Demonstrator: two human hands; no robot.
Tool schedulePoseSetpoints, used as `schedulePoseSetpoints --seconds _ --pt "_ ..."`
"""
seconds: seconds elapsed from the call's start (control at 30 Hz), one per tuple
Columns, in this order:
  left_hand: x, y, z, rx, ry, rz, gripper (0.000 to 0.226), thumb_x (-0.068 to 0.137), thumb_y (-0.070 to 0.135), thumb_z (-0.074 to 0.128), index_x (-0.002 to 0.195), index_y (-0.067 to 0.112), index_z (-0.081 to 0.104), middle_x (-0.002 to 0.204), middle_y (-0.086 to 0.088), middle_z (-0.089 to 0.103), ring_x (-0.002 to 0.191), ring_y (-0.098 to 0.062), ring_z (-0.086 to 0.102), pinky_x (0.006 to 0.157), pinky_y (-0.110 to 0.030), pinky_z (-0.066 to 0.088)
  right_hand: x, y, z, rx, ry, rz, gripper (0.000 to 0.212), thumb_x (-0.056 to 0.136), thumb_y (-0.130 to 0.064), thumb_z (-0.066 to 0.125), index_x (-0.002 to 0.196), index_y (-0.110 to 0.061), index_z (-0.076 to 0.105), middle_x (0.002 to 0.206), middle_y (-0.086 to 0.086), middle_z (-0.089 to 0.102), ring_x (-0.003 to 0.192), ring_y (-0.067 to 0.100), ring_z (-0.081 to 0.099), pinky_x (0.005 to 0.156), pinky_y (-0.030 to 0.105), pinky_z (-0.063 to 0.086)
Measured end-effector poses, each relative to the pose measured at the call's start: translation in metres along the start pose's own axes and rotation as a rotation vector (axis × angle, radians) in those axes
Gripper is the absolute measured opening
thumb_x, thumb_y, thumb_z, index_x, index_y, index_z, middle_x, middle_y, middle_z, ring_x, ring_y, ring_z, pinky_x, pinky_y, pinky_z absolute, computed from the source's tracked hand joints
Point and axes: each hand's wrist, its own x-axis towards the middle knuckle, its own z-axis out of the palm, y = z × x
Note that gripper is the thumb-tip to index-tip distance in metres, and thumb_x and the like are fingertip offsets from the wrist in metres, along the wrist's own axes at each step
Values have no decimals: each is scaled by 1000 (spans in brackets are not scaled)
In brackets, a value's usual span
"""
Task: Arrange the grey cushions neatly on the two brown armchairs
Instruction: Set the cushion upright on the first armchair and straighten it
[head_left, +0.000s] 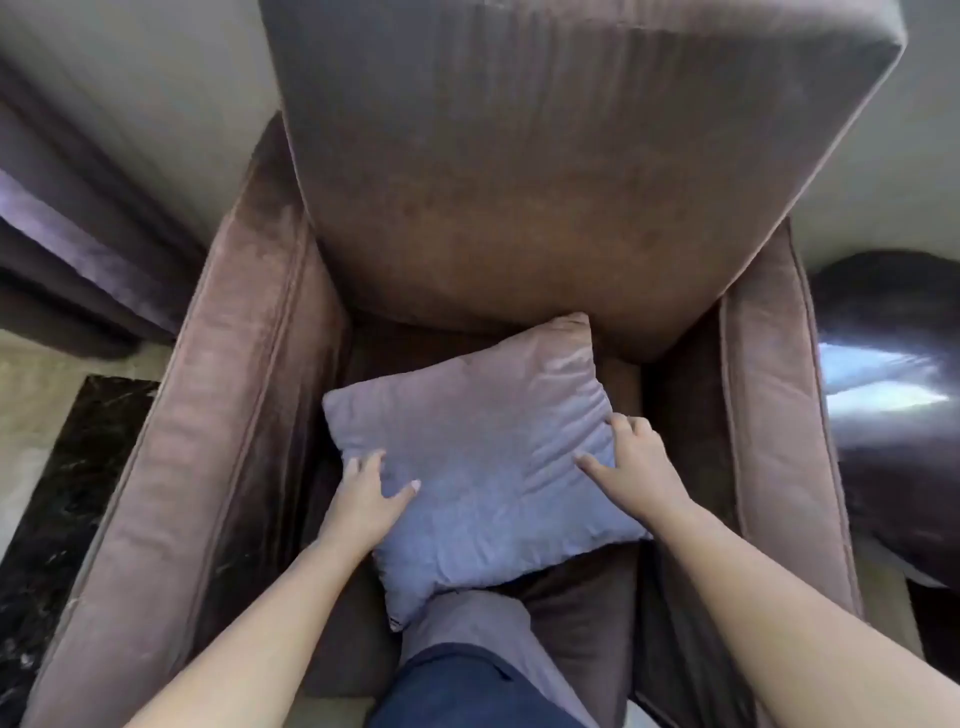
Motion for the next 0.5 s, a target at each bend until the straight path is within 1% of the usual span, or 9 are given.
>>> schedulePoseSetpoints --seconds 0.07,0.1,0.17,0.23,0.3,0.33,0.4,0.43,0.5 --pt "15 -17 6 -140 44 -93 70 83 45 74 139 13 48 138 -14 51 125 -31 56 105 -41 46 22 7 9 87 -36 78 78 86 -55 63 144 -10 36 144 15 39 132 32 41 104 42 41" --pt "18 -28 8 -195 37 -139 70 80 48 75 135 12 52 135 -13 55 122 -30 57 104 -41 47 31 12 14 118 -68 94 81 86 -55 64 146 -10 34 145 16 38 132 32 41 105 41 40" --pt "23 -47 14 -342 -65 -215 77 72 58 76 131 13 57 131 -7 62 120 -25 60 104 -43 48 49 21 20 168 -131 155 85 84 -55 67 148 -11 31 145 15 37 133 32 42 105 41 40" --pt "28 -57 21 -507 -112 -279 77 72 59 78 132 14 57 126 -1 66 116 -20 63 103 -45 51 69 30 26 220 -136 202 86 81 -53 71 145 -10 34 143 15 41 131 31 45 106 43 42" --pt "32 -61 25 -619 -88 -334 68 79 51 78 133 18 54 120 6 67 108 -11 65 96 -38 54 88 37 28 295 -119 243 88 78 -52 75 144 -10 36 141 14 45 129 31 48 104 46 45" --pt "35 -61 27 -650 -79 -332 60 80 48 77 130 20 57 116 7 70 104 -9 68 92 -36 56 96 40 29 323 -118 269 89 77 -53 75 144 -11 35 142 13 45 128 30 49 101 44 46" --pt "39 -59 30 -689 -95 -302 47 81 42 76 122 23 65 114 5 75 103 -9 71 91 -35 58 107 45 33 358 -119 308 91 75 -54 76 144 -12 34 142 9 46 128 29 50 91 36 44" --pt "43 -60 33 -718 -95 -296 39 83 37 76 119 25 68 113 6 75 104 -9 71 88 -32 59 112 48 35 374 -123 309 91 74 -54 77 143 -12 35 141 8 48 126 28 51 88 34 42" --pt "50 -58 36 -753 -81 -286 24 85 27 76 109 29 72 109 7 77 103 -10 72 80 -23 59 118 53 42 393 -130 307 88 73 -53 79 140 -13 38 137 6 52 121 26 55 86 33 43"
